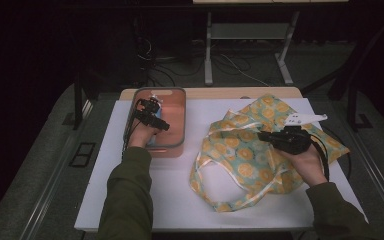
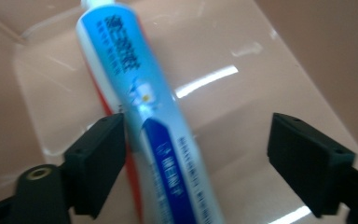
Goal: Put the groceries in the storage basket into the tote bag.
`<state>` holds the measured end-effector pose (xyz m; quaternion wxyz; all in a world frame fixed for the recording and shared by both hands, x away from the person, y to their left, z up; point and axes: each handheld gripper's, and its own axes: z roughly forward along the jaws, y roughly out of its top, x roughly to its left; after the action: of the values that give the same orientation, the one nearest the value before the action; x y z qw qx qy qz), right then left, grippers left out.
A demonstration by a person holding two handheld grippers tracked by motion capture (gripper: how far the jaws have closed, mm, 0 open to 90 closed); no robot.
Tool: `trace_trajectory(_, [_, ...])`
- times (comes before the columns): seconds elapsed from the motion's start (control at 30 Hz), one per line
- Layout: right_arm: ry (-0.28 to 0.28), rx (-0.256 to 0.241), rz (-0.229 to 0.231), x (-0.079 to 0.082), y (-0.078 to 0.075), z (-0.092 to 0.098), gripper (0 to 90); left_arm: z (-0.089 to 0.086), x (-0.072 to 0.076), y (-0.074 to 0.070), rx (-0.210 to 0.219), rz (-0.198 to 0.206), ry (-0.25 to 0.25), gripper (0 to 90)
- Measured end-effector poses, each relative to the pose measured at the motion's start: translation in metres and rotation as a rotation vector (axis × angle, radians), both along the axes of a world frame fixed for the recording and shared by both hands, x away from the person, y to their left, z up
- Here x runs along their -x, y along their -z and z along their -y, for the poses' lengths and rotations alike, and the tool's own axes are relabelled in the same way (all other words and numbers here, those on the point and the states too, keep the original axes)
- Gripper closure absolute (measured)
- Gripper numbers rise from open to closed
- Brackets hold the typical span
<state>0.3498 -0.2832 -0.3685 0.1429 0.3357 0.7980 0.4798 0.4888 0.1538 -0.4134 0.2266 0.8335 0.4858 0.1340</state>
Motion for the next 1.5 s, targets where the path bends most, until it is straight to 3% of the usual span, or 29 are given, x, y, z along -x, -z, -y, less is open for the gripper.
trace_trajectory(0.1, [0.0,0.0,0.0,0.0,0.0,0.0,89.4,0.002,0.001,0.001,-0.001,-0.016,0.032,30.6])
trace_trajectory(0.23, [0.001,0.002,0.002,0.0,0.0,0.0,89.4,0.005,0.001,0.003,-0.037,-0.025,0.059,43.7])
trace_trajectory(0.33, [0.001,0.002,0.001,0.001,0.0,0.001,89.4,0.006,0.001,0.004,-0.039,-0.029,0.067,47.1])
trace_trajectory(0.5, [0.002,0.002,0.002,0.001,0.0,0.001,89.4,0.007,0.004,0.001,-0.053,0.009,0.082,61.6])
trace_trajectory(0.53, [0.002,0.002,0.002,0.001,0.0,0.001,89.4,0.006,0.004,0.001,-0.053,0.007,0.07,68.4])
trace_trajectory(0.6, [0.002,0.003,0.003,0.001,0.0,0.001,89.4,0.006,0.004,0.0,-0.05,0.006,0.079,73.5])
trace_trajectory(0.8, [0.003,0.005,0.003,0.001,0.0,0.001,89.4,0.006,0.003,-0.003,-0.036,0.005,0.076,75.5])
trace_trajectory(0.97, [0.003,0.002,0.007,0.001,-0.001,0.001,89.4,0.002,0.005,-0.014,0.028,0.037,0.072,75.7])
trace_trajectory(1.03, [0.004,0.002,0.006,0.001,-0.001,0.001,89.5,-0.001,0.006,-0.021,0.05,0.054,0.075,75.8])
trace_trajectory(1.1, [0.005,0.001,0.005,0.001,-0.001,0.002,89.4,-0.003,0.007,-0.029,0.037,0.075,0.091,75.8])
trace_trajectory(1.23, [0.007,0.003,0.004,0.0,0.0,0.002,89.4,-0.005,0.014,-0.051,0.062,0.117,0.126,75.7])
trace_trajectory(1.5, [0.011,0.015,0.003,-0.001,0.001,0.001,89.4,0.004,0.04,-0.089,0.136,0.157,0.227,75.7])
